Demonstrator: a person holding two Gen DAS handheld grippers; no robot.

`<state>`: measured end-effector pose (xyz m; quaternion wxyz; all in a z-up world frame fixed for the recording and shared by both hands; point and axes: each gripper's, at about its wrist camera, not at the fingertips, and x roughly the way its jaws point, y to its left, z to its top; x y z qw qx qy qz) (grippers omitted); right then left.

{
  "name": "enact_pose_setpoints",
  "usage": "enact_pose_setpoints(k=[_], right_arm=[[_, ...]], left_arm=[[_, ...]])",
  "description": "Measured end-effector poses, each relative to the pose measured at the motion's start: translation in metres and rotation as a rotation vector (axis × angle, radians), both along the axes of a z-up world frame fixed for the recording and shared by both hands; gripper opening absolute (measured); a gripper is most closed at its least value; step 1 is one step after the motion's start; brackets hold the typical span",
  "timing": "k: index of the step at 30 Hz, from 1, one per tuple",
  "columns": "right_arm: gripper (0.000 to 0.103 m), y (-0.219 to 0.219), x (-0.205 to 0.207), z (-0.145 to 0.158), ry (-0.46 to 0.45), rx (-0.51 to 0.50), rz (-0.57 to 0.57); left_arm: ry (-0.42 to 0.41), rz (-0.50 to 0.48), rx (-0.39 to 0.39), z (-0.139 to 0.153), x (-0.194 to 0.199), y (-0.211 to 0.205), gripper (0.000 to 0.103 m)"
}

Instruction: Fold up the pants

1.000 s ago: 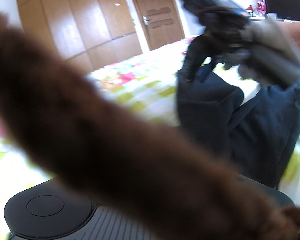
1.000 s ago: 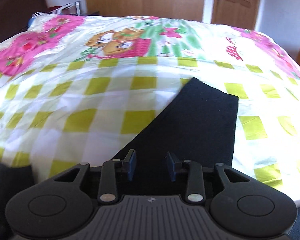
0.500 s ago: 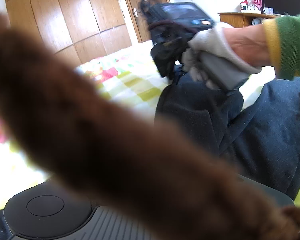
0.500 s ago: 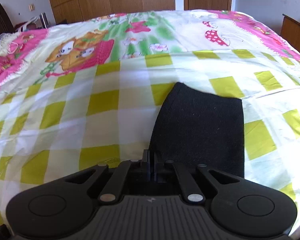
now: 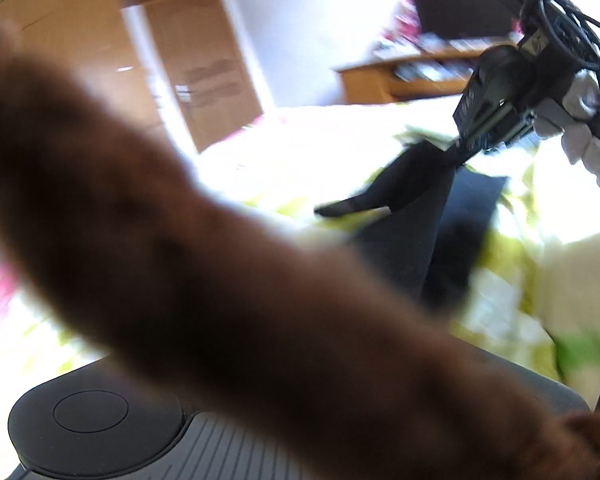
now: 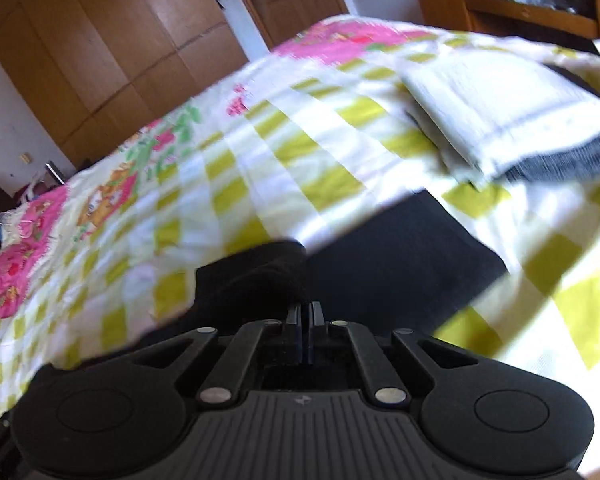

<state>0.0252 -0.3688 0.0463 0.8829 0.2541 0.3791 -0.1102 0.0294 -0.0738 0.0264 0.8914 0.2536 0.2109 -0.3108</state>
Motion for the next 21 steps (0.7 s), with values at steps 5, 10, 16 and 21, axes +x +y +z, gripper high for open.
enact_pose_setpoints(k=[5,10,16,21], right_arm=[[0.02,-0.006,-0.016,-0.018,0.009,-0.089,0.007],[0.029,0.028,-0.02,-0.005,-0.065,-0.509,0.213],[0.038,0.081,-0.017,-0.026,-0.089,-0.796,0.597],[0.04,0.105,-0.002,-0.05,-0.049,-0.949,0.795]], left_arm=[[0.033,-0.073,0.109,-0.031,-0.011,-0.035,0.023],[0.035,-0.076,0.106,-0.03,-0.011,-0.039,0.023],[0.077,-0.048,0.059,-0.029,-0.007,-0.038,0.023],[0.091,-0.04,0.052,-0.03,-0.004,-0.039,0.023]])
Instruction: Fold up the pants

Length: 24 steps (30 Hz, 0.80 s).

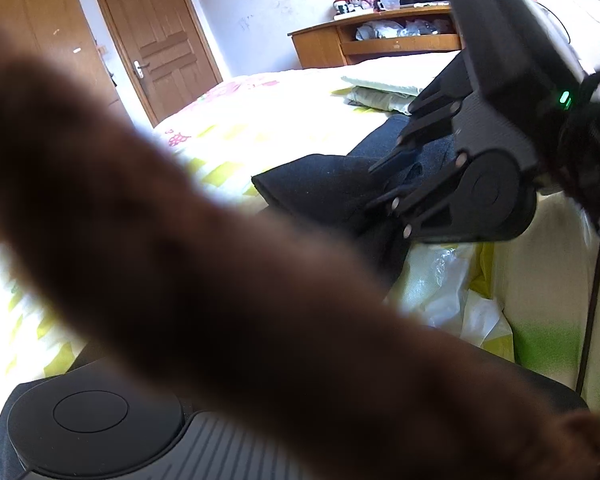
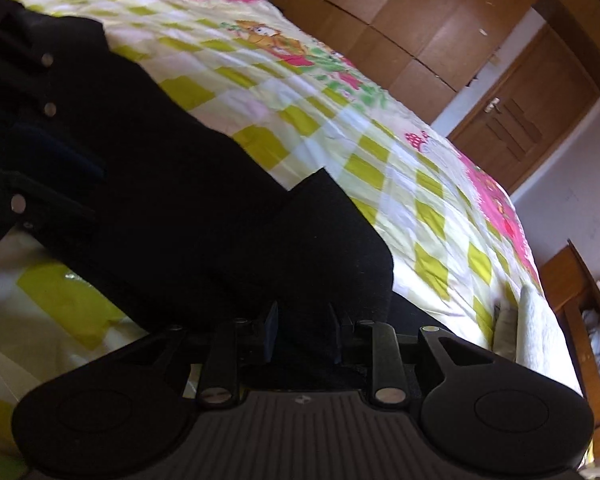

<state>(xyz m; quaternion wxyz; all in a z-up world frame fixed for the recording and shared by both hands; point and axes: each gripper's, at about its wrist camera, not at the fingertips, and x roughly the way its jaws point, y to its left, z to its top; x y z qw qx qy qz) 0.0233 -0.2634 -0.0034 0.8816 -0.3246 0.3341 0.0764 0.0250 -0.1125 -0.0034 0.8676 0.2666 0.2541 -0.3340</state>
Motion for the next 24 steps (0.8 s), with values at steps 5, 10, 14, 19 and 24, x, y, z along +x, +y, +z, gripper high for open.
enact_pose_setpoints(k=[5,10,14,19,24], right_arm=[[0.042,-0.001,-0.006,0.0,0.022,-0.031,0.118],[0.043,0.002,-0.008,-0.002,0.04,-0.015,0.163],[0.043,0.011,0.001,-0.008,0.043,-0.04,0.195],[0.018,-0.01,0.026,0.01,0.031,0.18,-0.002],[0.018,-0.101,0.024,0.064,-0.052,0.624,-0.346]], left_arm=[[0.021,0.016,-0.026,0.002,0.004,0.003,0.023],[0.035,0.024,-0.034,0.0,0.008,0.003,0.023],[0.037,0.021,-0.03,0.0,0.01,-0.001,0.023],[0.035,0.019,-0.029,0.001,0.009,-0.003,0.023],[0.02,0.002,-0.043,0.008,0.007,-0.006,0.023]])
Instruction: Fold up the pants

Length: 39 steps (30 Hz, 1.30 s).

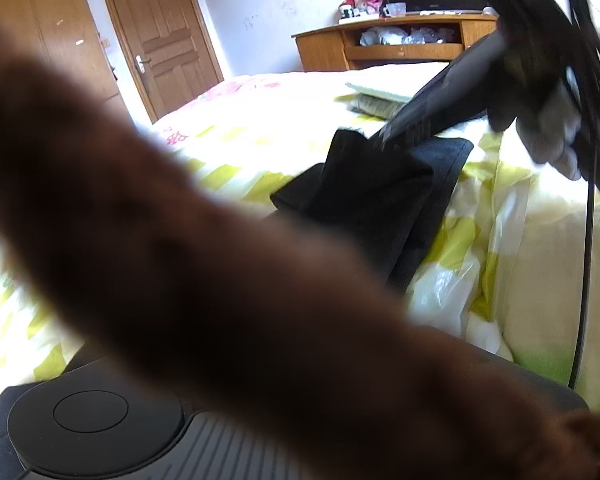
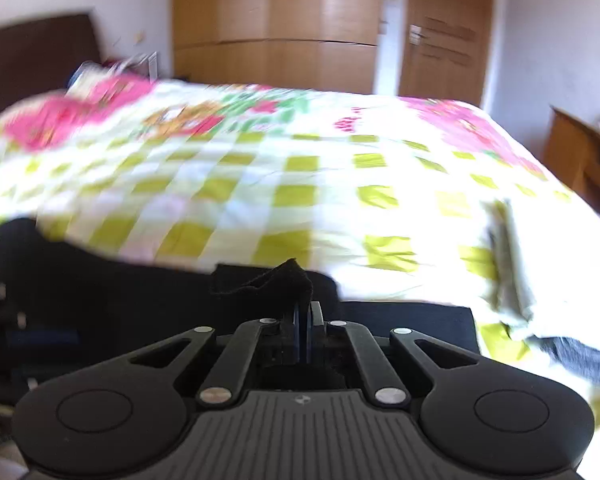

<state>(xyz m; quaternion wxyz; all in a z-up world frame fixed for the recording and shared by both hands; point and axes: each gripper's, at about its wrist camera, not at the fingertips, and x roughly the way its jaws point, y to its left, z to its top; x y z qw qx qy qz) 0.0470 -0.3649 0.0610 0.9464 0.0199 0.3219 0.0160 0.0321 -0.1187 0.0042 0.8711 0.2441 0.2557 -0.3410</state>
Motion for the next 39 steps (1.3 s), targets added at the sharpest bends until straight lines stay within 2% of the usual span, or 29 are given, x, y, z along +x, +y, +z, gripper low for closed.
enact_pose_setpoints(k=[1,3,7,9,11,13,20,22,27,29,32,35,39], right_arm=[[0.018,-0.025,-0.004,0.008,-0.009,0.099,-0.081],[0.018,-0.064,-0.012,0.01,-0.011,0.235,-0.203],[0.019,-0.105,-0.013,-0.027,0.107,0.384,-0.367],[0.019,-0.112,-0.015,-0.042,0.139,0.443,-0.405],[0.019,-0.117,-0.023,-0.05,0.129,0.521,-0.433],[0.025,-0.124,-0.029,-0.053,0.13,0.597,-0.434],[0.03,-0.119,-0.015,-0.052,0.134,0.62,-0.362],[0.023,-0.117,-0.013,-0.049,0.121,0.597,-0.366],[0.022,-0.118,-0.017,-0.028,0.055,0.639,-0.35],[0.022,-0.12,-0.019,-0.017,0.024,0.656,-0.334],[0.021,-0.122,-0.029,-0.007,-0.014,0.676,-0.317],[0.021,-0.122,-0.037,-0.024,0.03,0.661,-0.35],[0.021,-0.125,-0.038,-0.063,0.128,0.661,-0.418]], left_arm=[[-0.004,-0.008,-0.008,0.003,-0.001,-0.002,0.023],[-0.007,-0.024,-0.026,0.006,-0.002,-0.009,0.023],[-0.003,-0.058,-0.034,0.001,-0.001,-0.03,0.025],[0.001,-0.08,-0.022,-0.005,-0.002,-0.039,0.026],[-0.011,-0.103,0.004,-0.009,-0.004,-0.047,0.028],[-0.022,-0.119,0.027,-0.012,-0.004,-0.051,0.028],[-0.027,-0.101,0.044,-0.019,-0.002,-0.057,0.03],[-0.035,-0.102,0.058,-0.021,-0.004,-0.059,0.03],[-0.088,-0.083,0.123,-0.026,-0.002,-0.066,0.03],[-0.086,-0.067,0.129,-0.023,0.0,-0.067,0.014],[-0.099,-0.067,0.099,-0.008,-0.002,-0.063,0.008],[-0.097,-0.087,0.089,-0.004,-0.01,-0.06,0.008],[-0.089,-0.132,0.167,-0.031,-0.019,-0.069,0.008]])
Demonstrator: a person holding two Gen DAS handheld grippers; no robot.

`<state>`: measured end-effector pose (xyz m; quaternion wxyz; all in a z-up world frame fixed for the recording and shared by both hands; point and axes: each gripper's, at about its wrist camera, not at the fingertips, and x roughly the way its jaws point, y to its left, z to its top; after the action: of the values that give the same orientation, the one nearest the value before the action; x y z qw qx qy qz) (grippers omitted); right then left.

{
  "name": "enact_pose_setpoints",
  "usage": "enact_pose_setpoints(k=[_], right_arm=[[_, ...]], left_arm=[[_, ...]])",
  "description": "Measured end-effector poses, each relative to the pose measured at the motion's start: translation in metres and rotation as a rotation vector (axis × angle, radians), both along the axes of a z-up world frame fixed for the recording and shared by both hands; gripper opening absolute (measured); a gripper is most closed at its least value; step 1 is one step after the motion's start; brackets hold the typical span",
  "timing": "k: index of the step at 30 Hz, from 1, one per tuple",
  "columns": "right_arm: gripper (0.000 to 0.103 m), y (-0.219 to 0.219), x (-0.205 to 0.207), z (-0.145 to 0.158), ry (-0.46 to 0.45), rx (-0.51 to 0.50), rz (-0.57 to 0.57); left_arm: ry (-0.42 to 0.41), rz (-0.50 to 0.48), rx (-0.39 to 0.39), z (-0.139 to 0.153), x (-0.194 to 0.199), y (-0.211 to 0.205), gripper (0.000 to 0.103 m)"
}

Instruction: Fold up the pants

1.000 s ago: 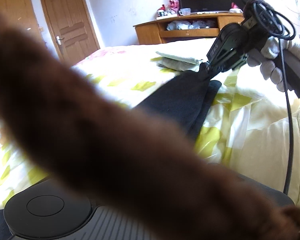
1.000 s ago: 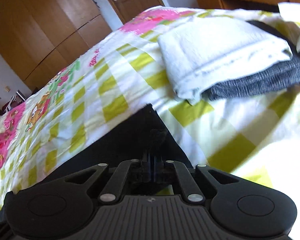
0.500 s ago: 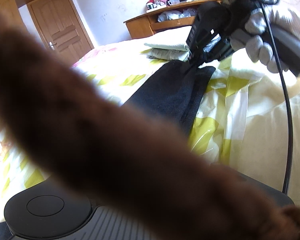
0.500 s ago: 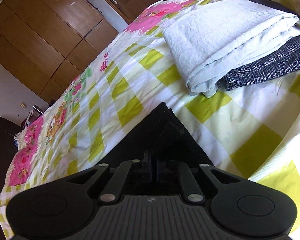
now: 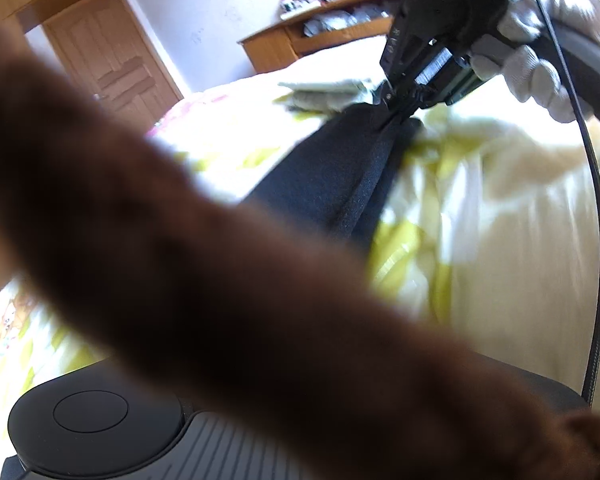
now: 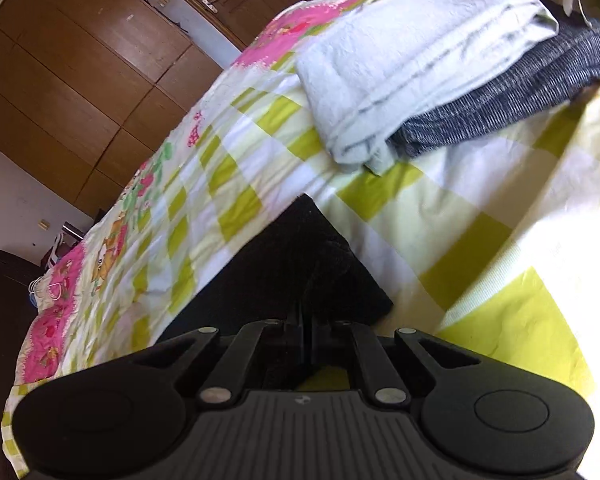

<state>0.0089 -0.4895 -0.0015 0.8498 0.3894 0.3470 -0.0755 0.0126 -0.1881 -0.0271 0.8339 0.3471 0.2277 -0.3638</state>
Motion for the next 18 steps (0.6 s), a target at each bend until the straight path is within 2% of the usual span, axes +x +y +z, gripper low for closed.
enact_pose_setpoints(k=[3,8,18], right_arm=[[0.023,-0.005,-0.005,-0.004,0.001,0.05,-0.021],[0.028,-0.007,-0.016,0.003,0.009,0.026,-0.034],[0.037,-0.007,-0.034,-0.002,0.019,0.139,-0.06]], left_arm=[[-0.005,-0.001,0.005,-0.002,-0.001,0.0,0.008],[0.028,0.007,-0.032,0.002,0.004,0.005,0.008],[0.031,0.008,-0.04,0.001,0.003,0.005,0.008]])
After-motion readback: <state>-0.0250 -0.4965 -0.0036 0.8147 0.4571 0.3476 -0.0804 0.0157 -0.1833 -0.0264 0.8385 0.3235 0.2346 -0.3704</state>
